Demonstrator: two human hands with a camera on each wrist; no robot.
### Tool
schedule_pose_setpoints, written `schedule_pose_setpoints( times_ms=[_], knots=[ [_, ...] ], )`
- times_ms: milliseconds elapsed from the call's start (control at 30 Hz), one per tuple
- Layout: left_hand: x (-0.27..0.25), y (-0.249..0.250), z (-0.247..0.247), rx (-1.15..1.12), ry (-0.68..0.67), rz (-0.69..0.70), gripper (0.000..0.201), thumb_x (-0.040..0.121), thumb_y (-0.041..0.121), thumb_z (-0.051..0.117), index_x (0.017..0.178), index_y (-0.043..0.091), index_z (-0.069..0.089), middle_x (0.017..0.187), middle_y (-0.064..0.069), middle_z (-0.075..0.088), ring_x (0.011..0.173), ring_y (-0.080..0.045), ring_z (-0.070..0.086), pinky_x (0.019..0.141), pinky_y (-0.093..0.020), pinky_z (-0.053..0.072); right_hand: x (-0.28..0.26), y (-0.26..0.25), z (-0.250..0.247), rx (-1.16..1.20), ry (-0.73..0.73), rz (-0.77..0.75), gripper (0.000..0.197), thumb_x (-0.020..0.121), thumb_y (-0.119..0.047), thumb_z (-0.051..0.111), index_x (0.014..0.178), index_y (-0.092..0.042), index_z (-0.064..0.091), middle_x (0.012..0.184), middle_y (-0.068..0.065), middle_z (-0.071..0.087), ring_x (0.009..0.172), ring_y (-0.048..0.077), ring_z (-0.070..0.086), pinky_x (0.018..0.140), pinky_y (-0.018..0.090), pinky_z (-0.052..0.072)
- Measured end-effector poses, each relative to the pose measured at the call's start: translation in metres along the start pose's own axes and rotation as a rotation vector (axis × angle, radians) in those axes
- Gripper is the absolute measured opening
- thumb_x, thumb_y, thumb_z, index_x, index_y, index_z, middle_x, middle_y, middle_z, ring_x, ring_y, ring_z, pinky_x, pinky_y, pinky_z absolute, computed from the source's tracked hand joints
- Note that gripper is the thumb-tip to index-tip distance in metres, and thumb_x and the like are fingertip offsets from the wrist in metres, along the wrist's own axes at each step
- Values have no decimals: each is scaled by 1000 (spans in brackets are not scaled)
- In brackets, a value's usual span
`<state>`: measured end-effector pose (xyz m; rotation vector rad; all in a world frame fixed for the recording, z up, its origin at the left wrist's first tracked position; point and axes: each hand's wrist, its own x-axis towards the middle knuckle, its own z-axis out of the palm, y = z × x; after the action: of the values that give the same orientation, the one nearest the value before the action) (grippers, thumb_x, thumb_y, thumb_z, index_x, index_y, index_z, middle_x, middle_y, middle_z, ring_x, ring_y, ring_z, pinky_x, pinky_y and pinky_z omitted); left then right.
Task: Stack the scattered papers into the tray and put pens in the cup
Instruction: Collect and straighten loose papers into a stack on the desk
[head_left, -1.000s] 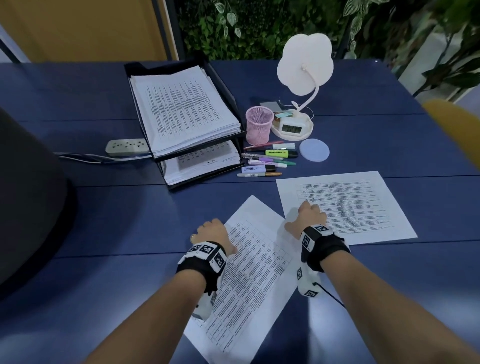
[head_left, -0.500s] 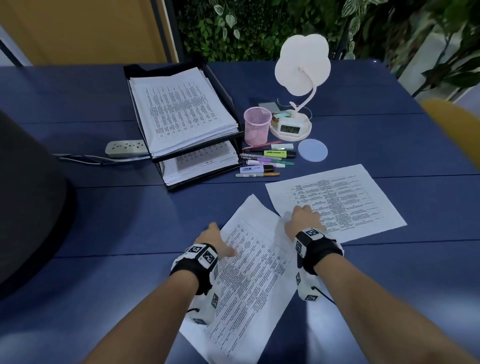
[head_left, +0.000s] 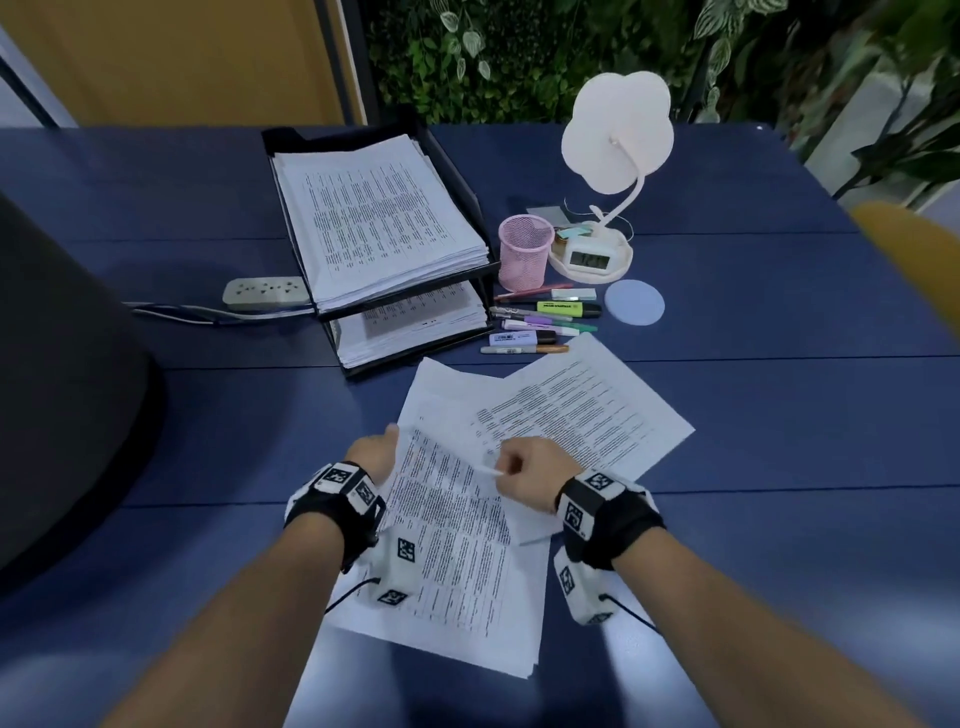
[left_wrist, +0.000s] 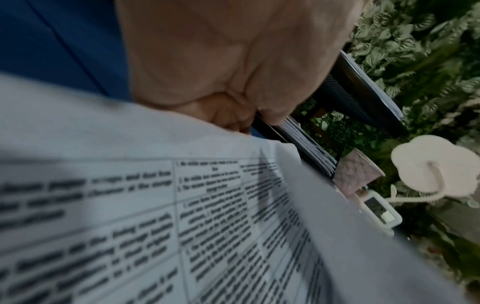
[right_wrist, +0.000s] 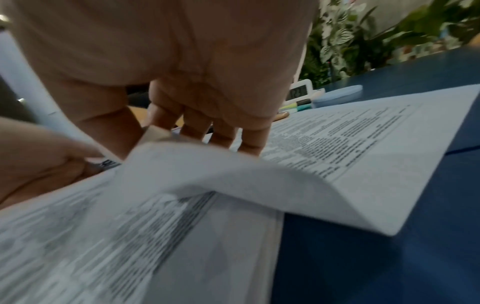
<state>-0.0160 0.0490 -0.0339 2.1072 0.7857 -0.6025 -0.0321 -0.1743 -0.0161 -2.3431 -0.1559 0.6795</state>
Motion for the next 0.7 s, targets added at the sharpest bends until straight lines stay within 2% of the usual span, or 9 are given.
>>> schedule_pose_setpoints(
  times_ms=[33, 100, 167, 233, 333, 433, 533, 633, 700],
  knots=[
    [2, -1, -1, -78, -11, -30, 73, 95, 56, 34, 125, -7, 52, 130, -21, 54, 118, -34, 52, 102, -34, 39, -2, -2, 5, -18, -43, -15, 4, 76, -14, 59, 73, -17, 57, 72, -1, 55, 63, 15, 49, 58, 28, 44],
    [5, -6, -2, -138, -70, -12, 87, 79, 73, 48, 120, -3, 58, 122, -17, 61, 110, -33, 59, 101, -41, 44, -4, -4, 11, -33, -120, -53, 6, 77, -16, 59, 76, -11, 62, 72, -2, 57, 66, 14, 51, 63, 34, 50],
    [8, -13, 1, -81, -93, 75, 57, 78, 51, 70, 110, 5, 64, 113, -11, 66, 101, -28, 64, 94, -39, 50, -5, -3, 12, -21, -146, -53, 17, 83, -25, 59, 78, -9, 64, 70, -2, 56, 64, 13, 50, 60, 31, 46],
    [4, -17, 5, -67, -71, 141, 29, 79, 22, 75, 103, 9, 64, 106, -8, 68, 93, -24, 65, 86, -33, 52, -3, 0, 9, -29, -91, -24, 26, 88, -32, 55, 80, -9, 63, 69, -2, 56, 62, 15, 50, 58, 25, 42],
    [0, -22, 7, -163, -58, 231, 24, 81, 9, 72, 102, 15, 61, 104, -5, 67, 94, -23, 64, 88, -36, 52, 1, 11, -3, -156, 137, 51, 25, 90, -32, 49, 88, -12, 64, 82, 3, 62, 76, 24, 60, 69, 30, 50],
    [1, -35, -2, -261, -107, 285, 26, 80, 5, 72, 94, 25, 63, 106, -4, 70, 97, -23, 66, 94, -44, 50, 5, 30, -19, -193, 432, 309, 31, 86, -44, 51, 101, -18, 60, 104, 5, 54, 100, 28, 54, 83, 37, 48],
    [2, -43, -12, -334, -106, 311, 30, 80, 3, 72, 97, 26, 64, 106, -3, 70, 101, -24, 66, 96, -46, 49, 7, 51, -32, 3, 554, 578, 65, 79, -57, 58, 121, -9, 44, 124, 14, 43, 115, 36, 44, 92, 45, 42],
    [2, -43, -18, -410, -35, 324, 27, 81, 3, 70, 103, 18, 63, 103, -5, 69, 98, -24, 65, 95, -42, 48, 9, 60, -36, 285, 621, 607, 82, 77, -60, 61, 130, -4, 34, 132, 18, 40, 116, 37, 46, 91, 42, 40],
    [0, -42, -18, -513, -34, 318, 28, 82, 1, 69, 104, 16, 63, 103, -4, 70, 98, -24, 65, 96, -42, 48, 15, 63, -34, 581, 614, 604, 89, 72, -66, 63, 131, -7, 32, 123, 13, 48, 108, 33, 55, 87, 38, 45]
  ],
)
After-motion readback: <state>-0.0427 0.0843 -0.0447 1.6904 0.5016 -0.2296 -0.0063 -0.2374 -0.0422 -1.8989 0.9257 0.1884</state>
